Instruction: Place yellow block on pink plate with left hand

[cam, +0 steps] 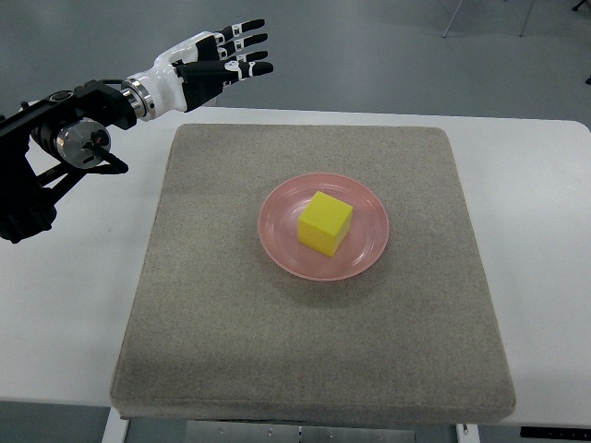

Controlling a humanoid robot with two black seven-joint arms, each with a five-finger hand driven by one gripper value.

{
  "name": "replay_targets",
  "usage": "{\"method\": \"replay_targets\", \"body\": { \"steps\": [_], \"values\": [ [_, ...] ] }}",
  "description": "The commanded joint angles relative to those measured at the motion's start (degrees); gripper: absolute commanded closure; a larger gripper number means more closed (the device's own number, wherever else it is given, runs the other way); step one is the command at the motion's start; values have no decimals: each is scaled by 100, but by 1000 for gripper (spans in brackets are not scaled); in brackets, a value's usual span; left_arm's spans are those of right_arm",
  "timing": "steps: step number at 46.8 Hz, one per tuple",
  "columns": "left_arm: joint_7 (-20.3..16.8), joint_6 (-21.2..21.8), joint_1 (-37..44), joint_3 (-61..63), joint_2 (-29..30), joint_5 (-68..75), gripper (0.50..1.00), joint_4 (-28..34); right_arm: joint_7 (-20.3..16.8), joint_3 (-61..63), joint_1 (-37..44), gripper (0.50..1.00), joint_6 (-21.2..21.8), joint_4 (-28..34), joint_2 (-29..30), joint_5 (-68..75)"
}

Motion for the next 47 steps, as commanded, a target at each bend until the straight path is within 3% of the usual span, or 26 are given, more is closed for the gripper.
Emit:
{"method": "replay_targets", "body": {
  "steps": [1,8,21,37,47],
  "values": [
    [0,-1,9,-15,2,-9,506,270,0,0,0,576,3,0,0,0],
    [0,-80,281,-32,2,-184,506,578,0,0,0,576,-6,0,0,0],
    [79,-563,598,-6,2,-1968,506,921,0,17,0,576,3,0,0,9],
    [97,-1653,738,12,46,-2224,506,939,0,9,0,576,11,9,0,9],
    [106,-1723,792,12,55,-2426,506,956,0,9,0,576,11,53,0,0]
  ]
}}
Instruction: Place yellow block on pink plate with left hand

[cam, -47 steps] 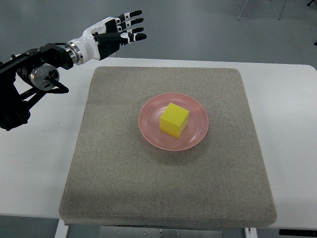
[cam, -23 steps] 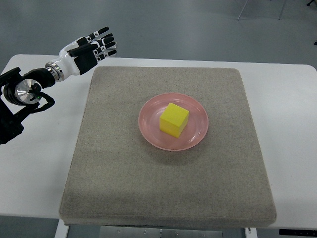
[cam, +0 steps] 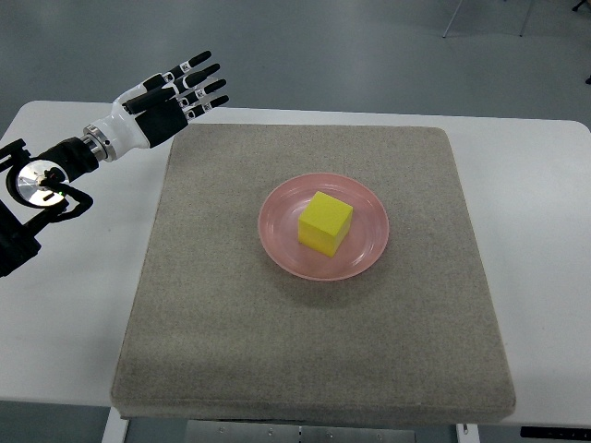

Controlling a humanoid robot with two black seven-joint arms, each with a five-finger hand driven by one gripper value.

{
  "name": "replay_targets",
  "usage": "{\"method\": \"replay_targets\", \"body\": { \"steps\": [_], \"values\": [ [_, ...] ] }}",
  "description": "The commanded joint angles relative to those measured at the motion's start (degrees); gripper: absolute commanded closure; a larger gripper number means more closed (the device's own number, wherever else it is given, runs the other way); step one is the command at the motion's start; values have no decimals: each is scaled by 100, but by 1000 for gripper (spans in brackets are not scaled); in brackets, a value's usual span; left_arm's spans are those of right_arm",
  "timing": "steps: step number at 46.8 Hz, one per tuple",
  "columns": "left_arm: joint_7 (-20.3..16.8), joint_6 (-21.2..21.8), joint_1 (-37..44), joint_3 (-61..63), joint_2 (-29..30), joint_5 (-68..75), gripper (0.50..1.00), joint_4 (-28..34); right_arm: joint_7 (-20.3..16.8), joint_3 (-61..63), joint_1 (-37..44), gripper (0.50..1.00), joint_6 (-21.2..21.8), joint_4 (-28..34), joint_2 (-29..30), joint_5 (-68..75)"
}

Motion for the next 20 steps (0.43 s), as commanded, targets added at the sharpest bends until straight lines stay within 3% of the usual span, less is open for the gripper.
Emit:
{"method": "replay_targets", "body": {
  "steps": [1,20],
  "values": [
    [9,0,2,4,3,-97,506,14,0,0,-9,576,-1,27,0,-10],
    [18,-43,28,-5,144,-202,506,-4,35,-18,-18,576,-10,53,0,-27]
  ]
}}
